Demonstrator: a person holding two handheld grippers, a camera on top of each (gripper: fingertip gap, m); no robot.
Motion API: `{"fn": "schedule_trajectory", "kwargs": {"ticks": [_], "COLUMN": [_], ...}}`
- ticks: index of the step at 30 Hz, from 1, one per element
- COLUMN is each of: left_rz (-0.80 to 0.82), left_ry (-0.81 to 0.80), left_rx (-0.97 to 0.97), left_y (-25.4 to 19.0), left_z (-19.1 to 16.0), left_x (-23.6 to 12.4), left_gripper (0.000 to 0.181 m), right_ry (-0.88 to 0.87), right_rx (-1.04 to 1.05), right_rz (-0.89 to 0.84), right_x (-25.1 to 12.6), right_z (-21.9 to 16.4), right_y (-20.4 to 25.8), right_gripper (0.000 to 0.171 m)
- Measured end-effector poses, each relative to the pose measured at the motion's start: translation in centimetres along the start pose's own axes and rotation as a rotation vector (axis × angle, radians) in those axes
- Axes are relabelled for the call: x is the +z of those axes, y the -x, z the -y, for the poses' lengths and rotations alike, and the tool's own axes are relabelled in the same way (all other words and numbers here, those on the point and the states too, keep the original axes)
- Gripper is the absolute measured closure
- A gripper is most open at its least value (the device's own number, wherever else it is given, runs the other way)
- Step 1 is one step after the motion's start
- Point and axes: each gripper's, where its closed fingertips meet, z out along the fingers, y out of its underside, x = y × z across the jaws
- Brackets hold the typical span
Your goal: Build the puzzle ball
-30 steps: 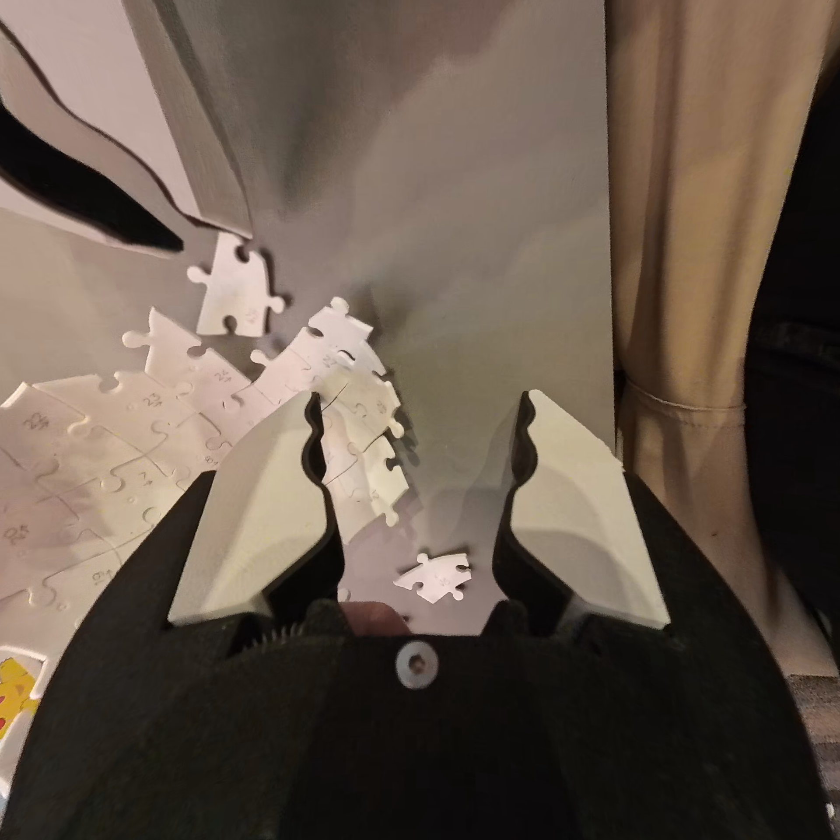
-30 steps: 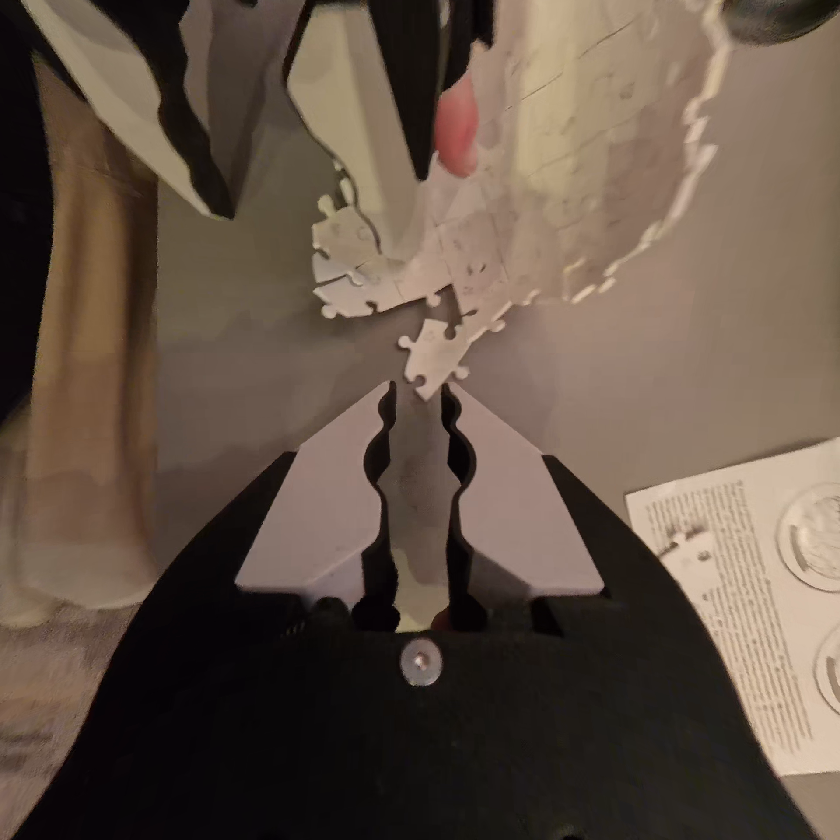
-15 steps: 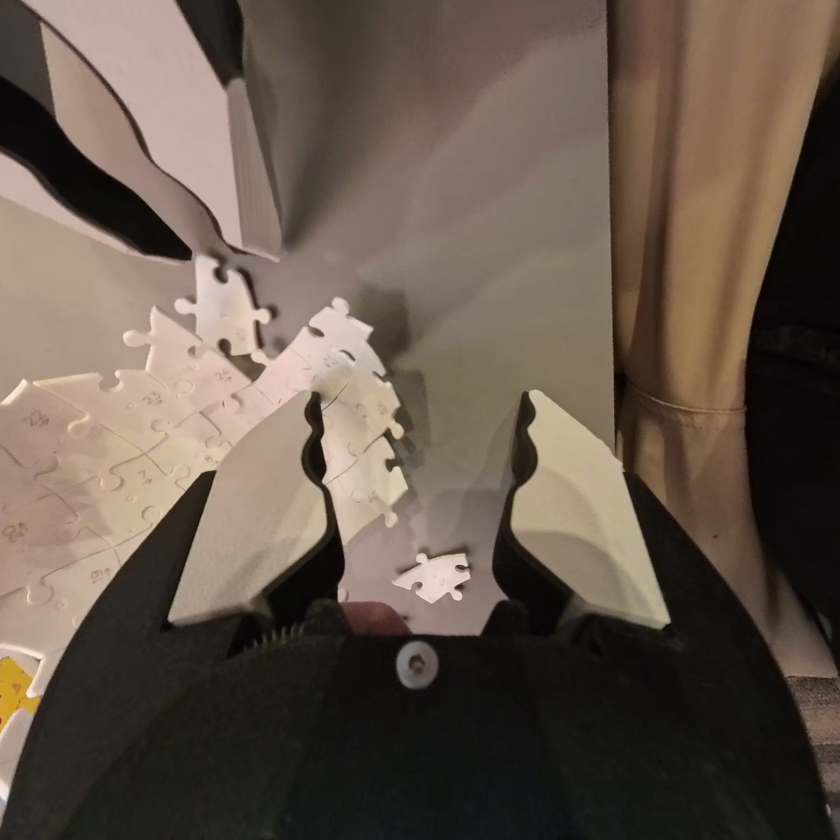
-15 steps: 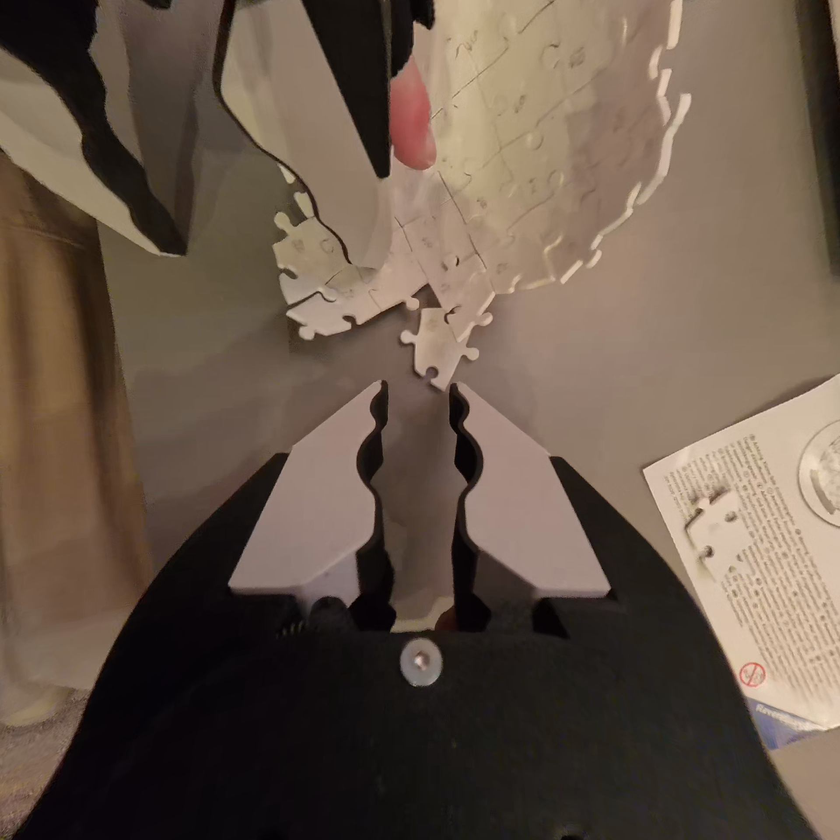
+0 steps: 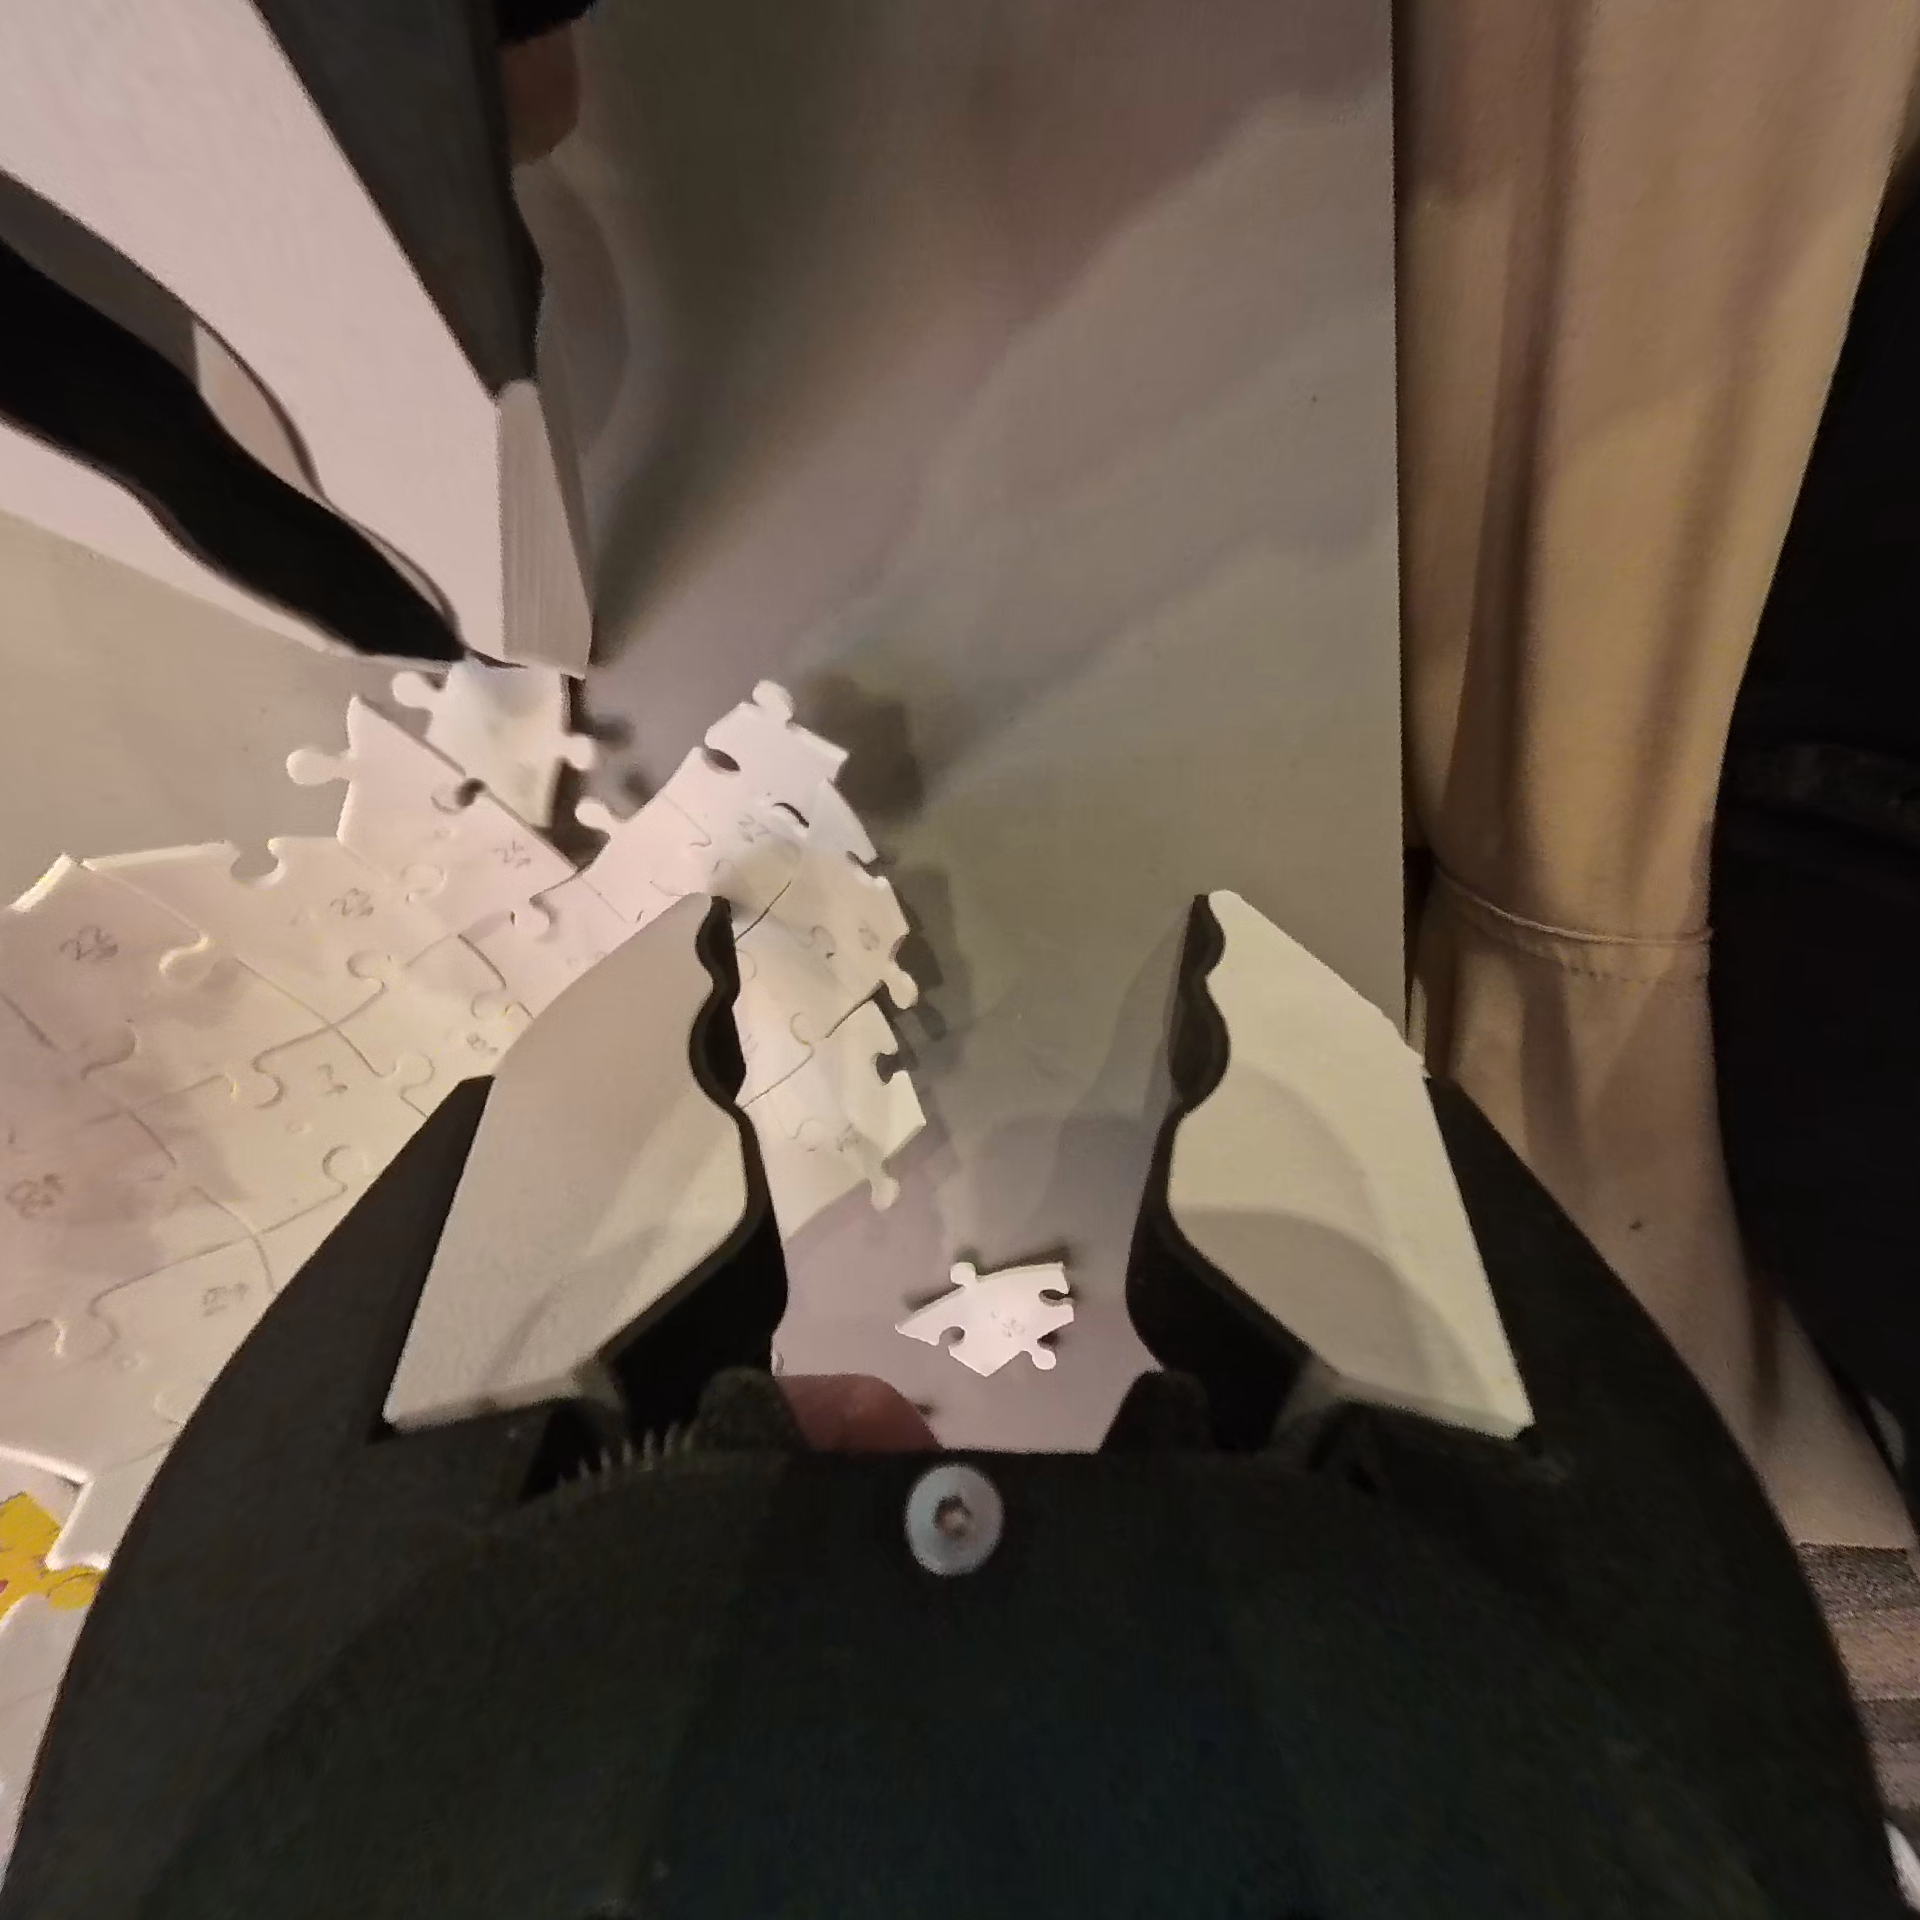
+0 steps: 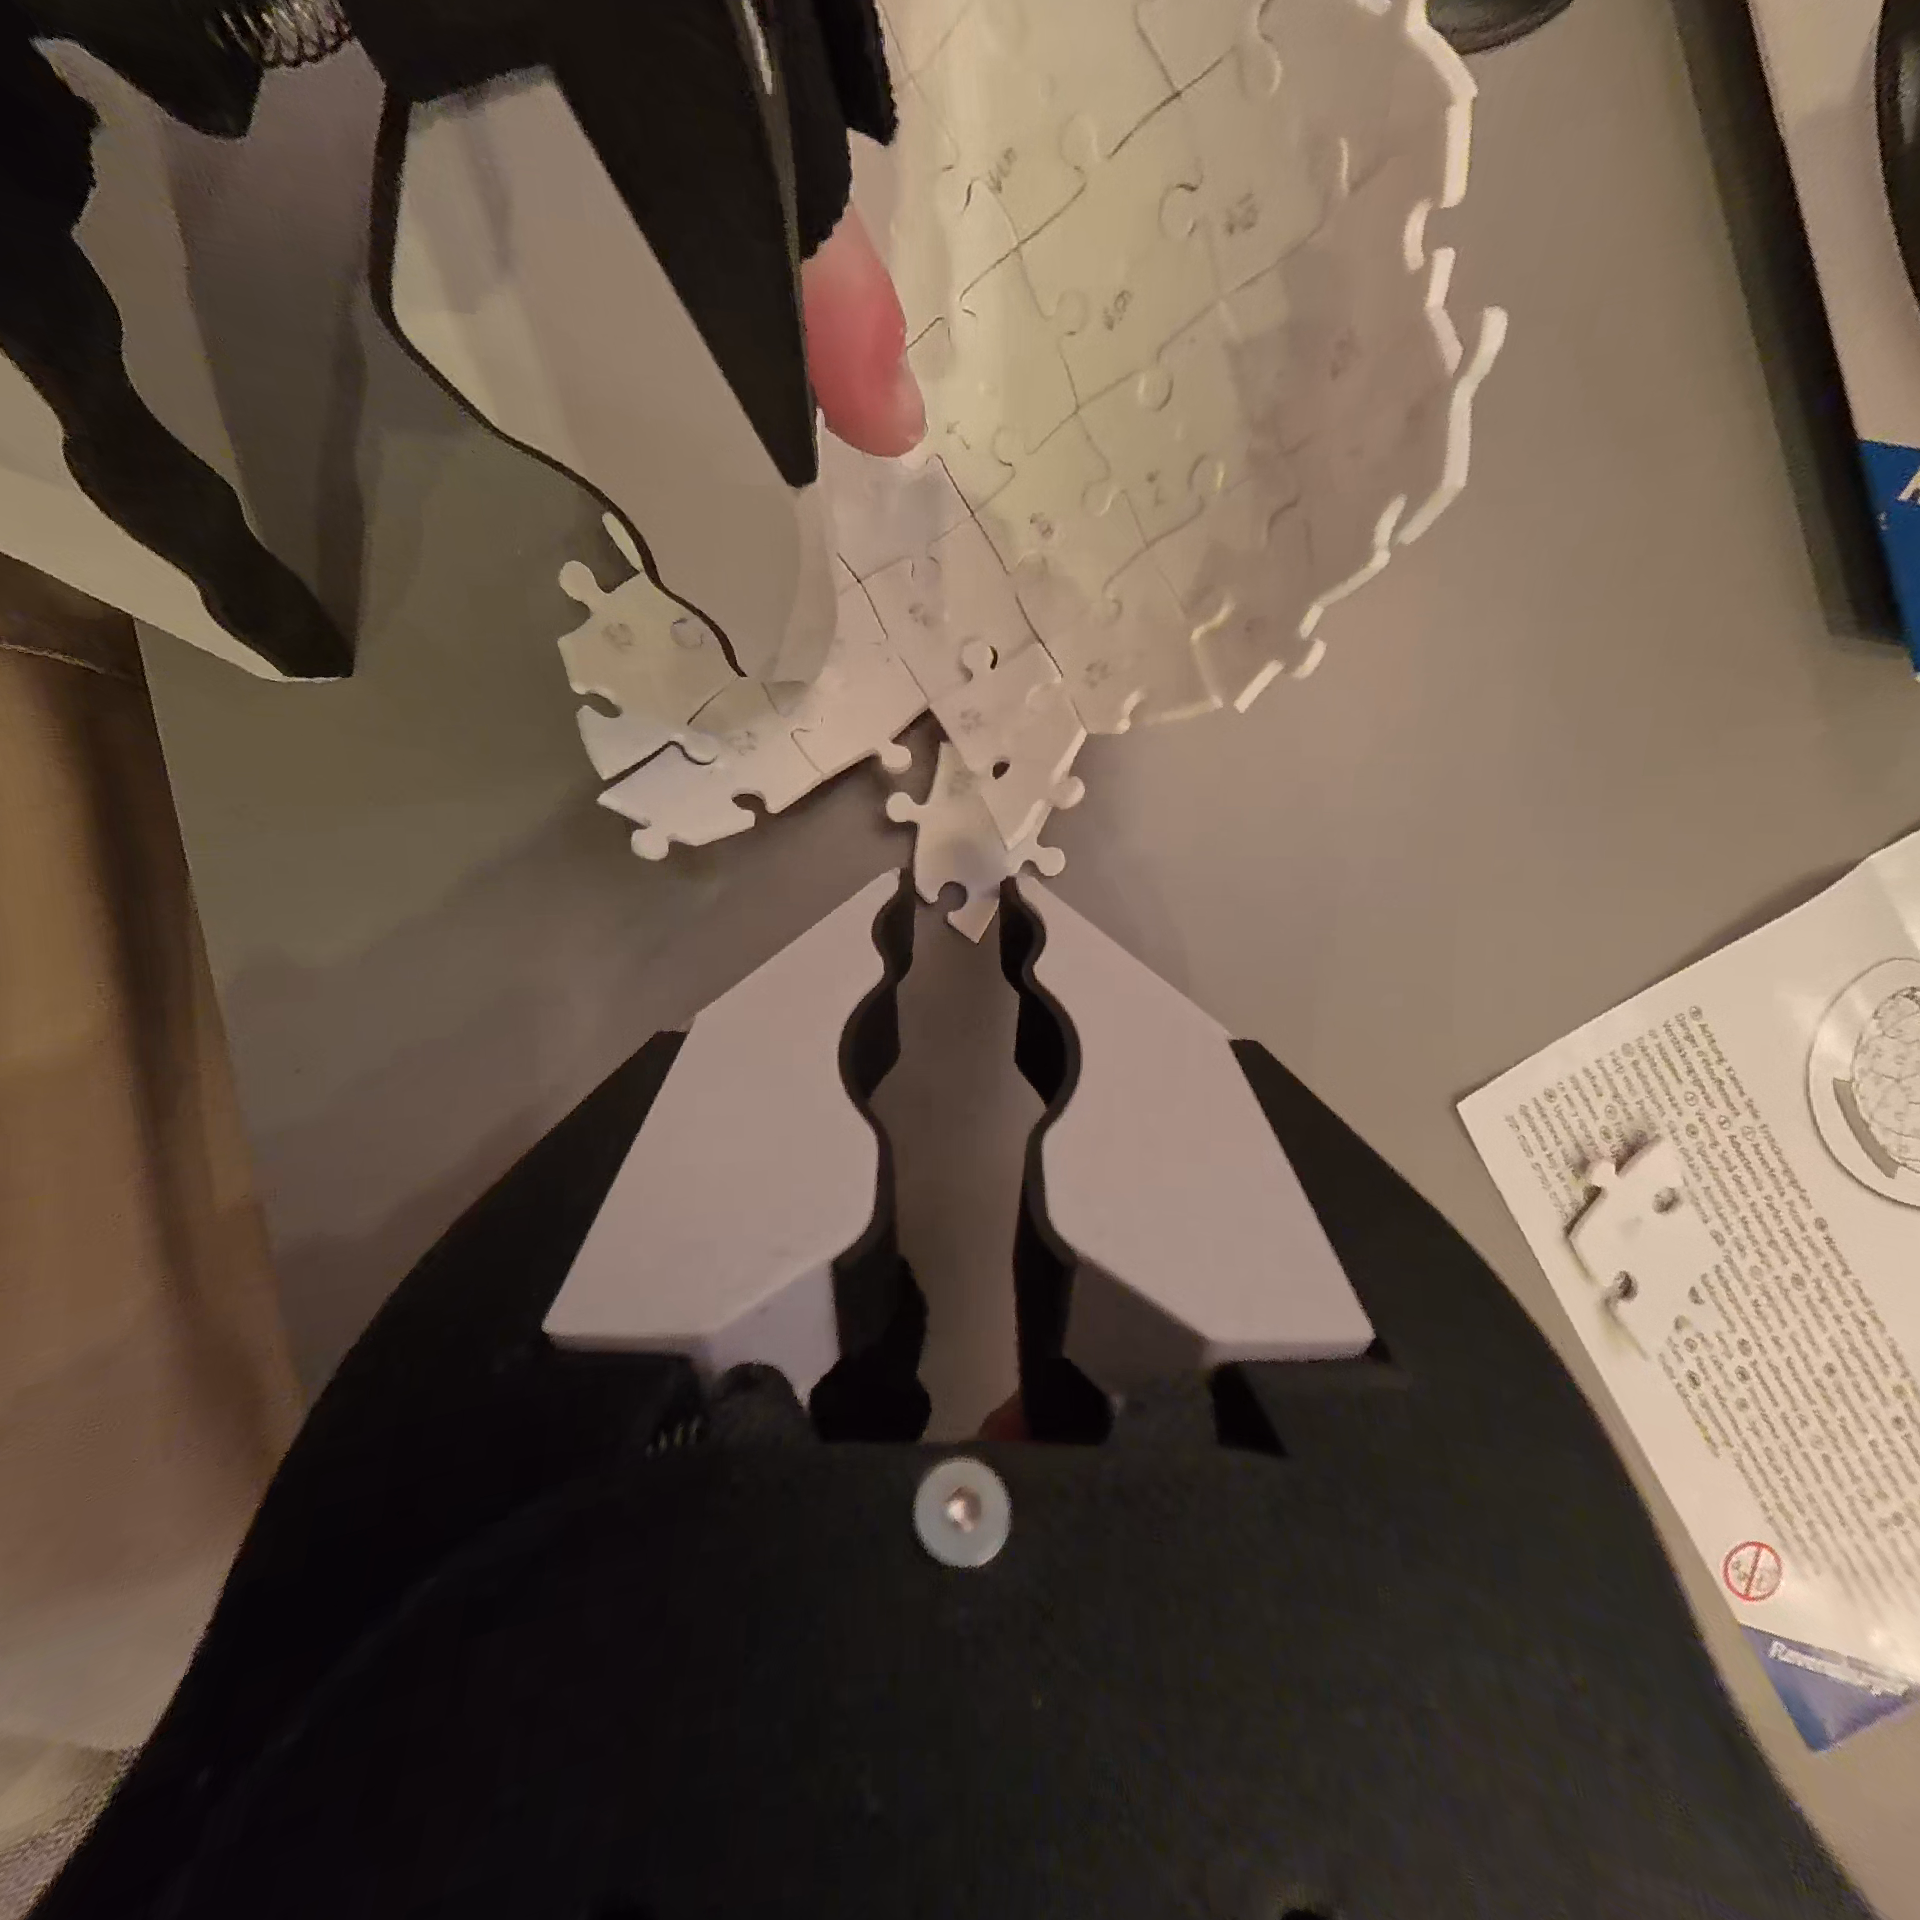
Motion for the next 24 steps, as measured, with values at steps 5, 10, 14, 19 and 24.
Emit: {"fn": "schedule_trajectory", "kwargs": {"ticks": [5,10,14,19,24], "left_rz": [0.0,0.001,-0.001,-0.002,-0.004], "left_ry": [0.006,0.014,0.013,0.014,0.012], "left_rx": [0.006,0.002,-0.004,-0.003,-0.002], "left_y": [0.1,0.1,0.1,0.1,0.1], "left_z": [0.0,-0.1,-0.2,-0.2,-0.2], "left_x": [0.0,0.0,0.0,0.0,0.0], "left_gripper": [0.1,0.1,0.101,0.101,0.101], "right_ry": [-0.009,-0.025,0.01,0.021,0.025], "right_rx": [-0.009,0.013,0.001,-0.007,-0.107], "right_rz": [0.02,-0.031,-0.077,-0.064,-0.004], "right_x": [-1.0,-1.9,-1.6,-0.6,-0.3], "right_z": [-0.4,0.5,-0.2,-0.9,-0.9], "right_y": [0.2,-1.1,-2.2,-3.0,-3.0], "right_gripper": [0.171,0.158,0.148,0.143,0.165]}}
